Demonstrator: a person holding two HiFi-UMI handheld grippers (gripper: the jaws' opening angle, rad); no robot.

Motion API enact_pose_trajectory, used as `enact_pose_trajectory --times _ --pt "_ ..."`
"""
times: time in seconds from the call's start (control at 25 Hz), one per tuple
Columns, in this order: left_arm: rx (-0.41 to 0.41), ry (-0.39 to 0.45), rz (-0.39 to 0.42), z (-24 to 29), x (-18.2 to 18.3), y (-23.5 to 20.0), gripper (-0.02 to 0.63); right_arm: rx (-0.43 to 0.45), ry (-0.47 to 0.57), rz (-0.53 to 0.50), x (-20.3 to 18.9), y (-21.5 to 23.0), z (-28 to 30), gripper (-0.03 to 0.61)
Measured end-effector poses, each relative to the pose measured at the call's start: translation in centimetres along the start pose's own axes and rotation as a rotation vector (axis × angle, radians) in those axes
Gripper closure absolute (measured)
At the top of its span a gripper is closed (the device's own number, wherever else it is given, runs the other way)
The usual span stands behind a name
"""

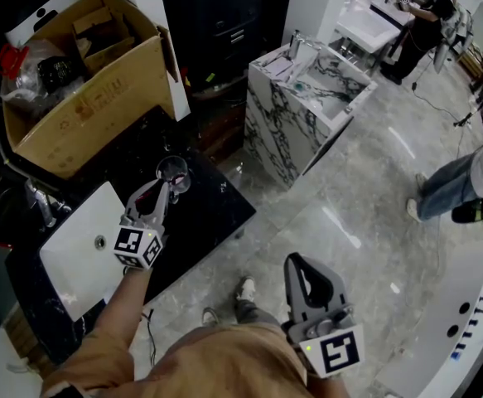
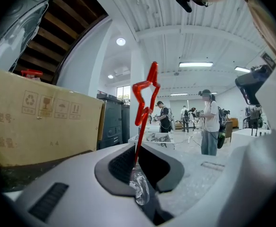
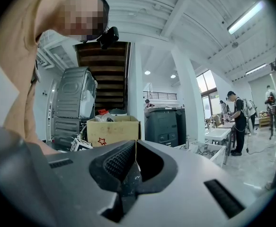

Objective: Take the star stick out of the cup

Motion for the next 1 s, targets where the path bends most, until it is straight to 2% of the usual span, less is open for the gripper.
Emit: enact_pose_trajectory --times 0.68,1.0 --pt "0.045 0.002 -0.019 -0.1 0.2 -0.4 0.601 -0.003 0.012 0.011 0.0 0.7 -0.5 0.575" --pt "0.067 0.018 -0.003 -1.0 1.5 -0.5 0.601 0.042 0.028 0.023 0.0 0.3 0.0 0.575"
Point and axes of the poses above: the fingertips, and each gripper's own axes: z forward along the fingers, y to its right, x out of its top, the point moved 7 cm from there along -z, backward along the fingers, and after that the axes turned 1 degree about z, right-handed, at the moved point
